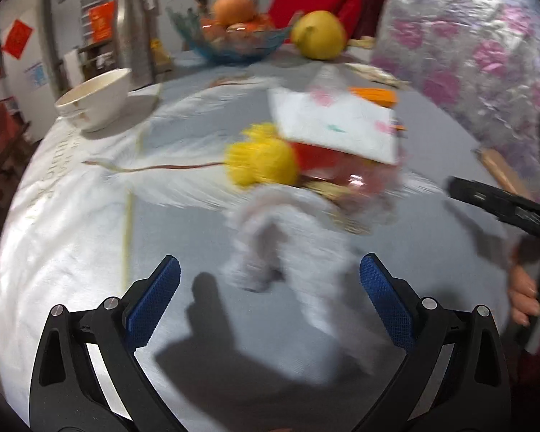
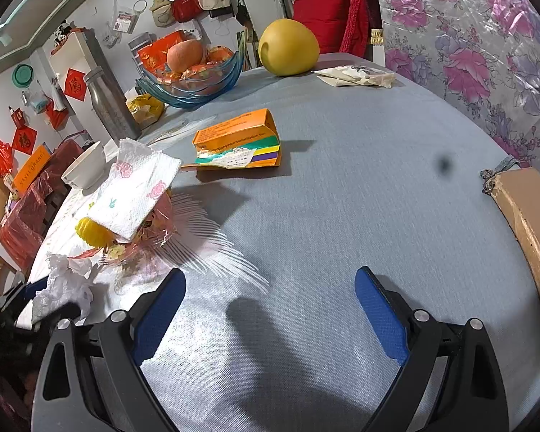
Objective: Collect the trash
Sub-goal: 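Move the left gripper to the crumpled white plastic bag while the right approaches the orange medicine box, then close the right gripper on the orange medicine box while the left closes on the plastic bag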
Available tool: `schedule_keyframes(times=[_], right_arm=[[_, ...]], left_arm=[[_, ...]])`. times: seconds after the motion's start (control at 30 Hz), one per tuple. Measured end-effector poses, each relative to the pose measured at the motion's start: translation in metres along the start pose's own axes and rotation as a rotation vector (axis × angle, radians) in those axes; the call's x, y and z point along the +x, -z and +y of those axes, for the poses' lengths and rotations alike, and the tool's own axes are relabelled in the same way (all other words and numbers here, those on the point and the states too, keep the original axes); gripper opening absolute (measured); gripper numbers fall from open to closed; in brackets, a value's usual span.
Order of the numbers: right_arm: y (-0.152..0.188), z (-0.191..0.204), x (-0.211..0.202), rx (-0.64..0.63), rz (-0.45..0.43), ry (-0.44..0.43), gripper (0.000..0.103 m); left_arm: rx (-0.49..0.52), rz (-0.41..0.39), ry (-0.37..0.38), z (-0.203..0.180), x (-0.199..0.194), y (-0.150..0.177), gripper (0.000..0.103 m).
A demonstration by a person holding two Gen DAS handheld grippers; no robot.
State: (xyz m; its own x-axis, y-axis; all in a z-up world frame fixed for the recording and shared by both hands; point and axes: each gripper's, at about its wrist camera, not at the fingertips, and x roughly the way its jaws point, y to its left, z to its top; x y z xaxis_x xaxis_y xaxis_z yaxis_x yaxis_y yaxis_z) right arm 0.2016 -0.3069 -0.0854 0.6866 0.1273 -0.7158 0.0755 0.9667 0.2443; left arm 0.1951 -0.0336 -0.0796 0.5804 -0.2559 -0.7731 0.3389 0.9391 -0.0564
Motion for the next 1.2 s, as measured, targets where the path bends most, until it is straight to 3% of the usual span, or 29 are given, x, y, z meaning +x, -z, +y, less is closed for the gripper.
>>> schedule_keyframes(times=[0.1, 0.2, 0.3, 0.4, 0.53, 0.77, 0.87, 0.9, 0.93, 1.0, 1.2], right_arm=[[0.000, 0.001, 0.001, -0.004, 0.002, 0.003, 0.094], [-0.001, 0.003, 0.001, -0.013, 0.003, 0.005, 0.093], [-0.007, 0.008, -0.005, -0.011, -0.040, -0.029, 0.093], [-0.020, 0.018, 0.000, -0.002, -0.031, -0.100, 0.092], [-0.033, 0.033, 0.018, -0.009, -0.011, -0.132, 0.083], [-0.051, 0.062, 0.055, 0.019, 0.028, -0.215, 0.081], [-0.058, 0.067, 0.062, 0.021, 0.013, -0.204, 0.067], [-0.060, 0.069, 0.063, 0.018, 0.007, -0.212, 0.052], [-0.060, 0.070, 0.062, 0.014, 0.002, -0.224, 0.030], [-0.060, 0.073, 0.056, 0.014, -0.024, -0.250, 0.008], [-0.055, 0.071, 0.009, 0.003, -0.136, -0.295, 0.006]], left_arm=[[-0.030, 0.017, -0.107, 0.018, 0.010, -0.005, 0.096], [-0.123, 0.025, -0.020, 0.042, 0.011, -0.005, 0.096], [-0.169, 0.013, 0.009, 0.051, 0.010, -0.005, 0.096], [-0.172, 0.012, 0.005, 0.050, 0.010, -0.005, 0.096], [-0.158, 0.019, -0.013, 0.047, 0.012, -0.006, 0.096], [-0.171, 0.010, 0.005, 0.050, 0.011, -0.006, 0.096], [-0.180, 0.006, 0.012, 0.052, 0.011, -0.006, 0.096], [-0.181, 0.005, 0.013, 0.052, 0.011, -0.006, 0.096], [-0.182, 0.004, 0.015, 0.052, 0.011, -0.006, 0.096], [-0.185, 0.002, 0.019, 0.052, 0.010, -0.006, 0.096], [-0.203, -0.009, 0.045, 0.055, 0.009, -0.006, 0.096]])
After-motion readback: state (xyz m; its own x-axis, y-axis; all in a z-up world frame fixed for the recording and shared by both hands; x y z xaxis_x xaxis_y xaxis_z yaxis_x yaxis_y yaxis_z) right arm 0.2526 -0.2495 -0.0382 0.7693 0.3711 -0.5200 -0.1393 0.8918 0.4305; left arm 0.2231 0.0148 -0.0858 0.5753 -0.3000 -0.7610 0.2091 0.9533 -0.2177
